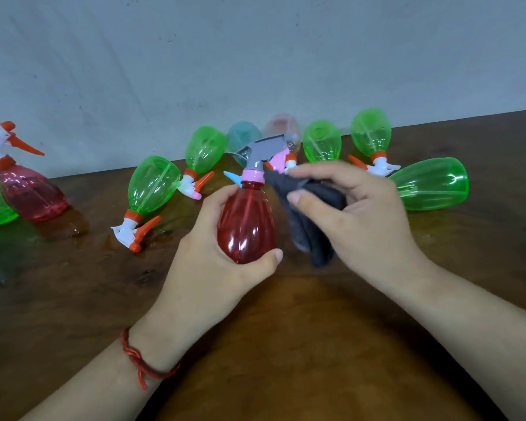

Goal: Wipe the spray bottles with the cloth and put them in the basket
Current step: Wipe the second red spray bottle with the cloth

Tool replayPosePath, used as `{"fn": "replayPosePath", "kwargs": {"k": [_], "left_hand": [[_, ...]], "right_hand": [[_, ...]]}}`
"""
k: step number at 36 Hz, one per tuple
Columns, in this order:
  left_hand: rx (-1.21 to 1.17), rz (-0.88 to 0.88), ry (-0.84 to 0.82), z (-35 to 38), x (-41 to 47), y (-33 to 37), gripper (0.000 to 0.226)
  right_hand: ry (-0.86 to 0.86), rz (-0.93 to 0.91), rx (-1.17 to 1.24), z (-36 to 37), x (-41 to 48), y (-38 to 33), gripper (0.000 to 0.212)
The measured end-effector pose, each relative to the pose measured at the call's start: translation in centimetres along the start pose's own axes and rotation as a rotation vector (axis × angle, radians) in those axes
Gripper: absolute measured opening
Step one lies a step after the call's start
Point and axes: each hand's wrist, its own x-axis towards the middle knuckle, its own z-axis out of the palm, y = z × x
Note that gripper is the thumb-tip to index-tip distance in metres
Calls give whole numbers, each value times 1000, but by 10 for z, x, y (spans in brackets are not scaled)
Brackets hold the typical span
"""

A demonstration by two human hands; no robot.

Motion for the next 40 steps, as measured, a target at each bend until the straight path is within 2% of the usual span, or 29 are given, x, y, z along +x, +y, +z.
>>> {"fn": "replayPosePath", "kwargs": {"k": [5, 9, 13, 19, 23, 26, 28, 32, 36, 40], "left_hand": [[135, 81, -3, -1, -1, 3, 101], [231, 135, -15, 1, -4, 7, 102], [291, 198, -5, 4, -3, 4, 99], [293, 165, -9, 10, -7, 2, 97], [268, 167, 19, 6, -5, 6, 96], [273, 167, 21, 4, -5, 7, 96], [296, 163, 15, 5, -4, 5, 96], [337, 164, 3, 8, -3, 3, 96], [353, 161, 1, 8, -4, 2, 97], [313, 172, 15, 6, -5, 4, 97]], "right_hand": [[181, -136, -57, -17, 20, 4, 19], [215, -307, -399, -15, 28, 8, 22], [167, -363, -467, -4, 27, 12, 24], [-42, -589, -601, 13, 17, 16, 22], [29, -583, -637, -2, 24, 18, 24], [84, -431, -621, -13, 30, 18, 36], [71, -376, -580, -13, 30, 20, 37], [-29, -425, -522, 2, 23, 20, 33], [-123, -492, -567, 11, 18, 14, 34], [-12, -459, -581, -2, 23, 14, 35]]}}
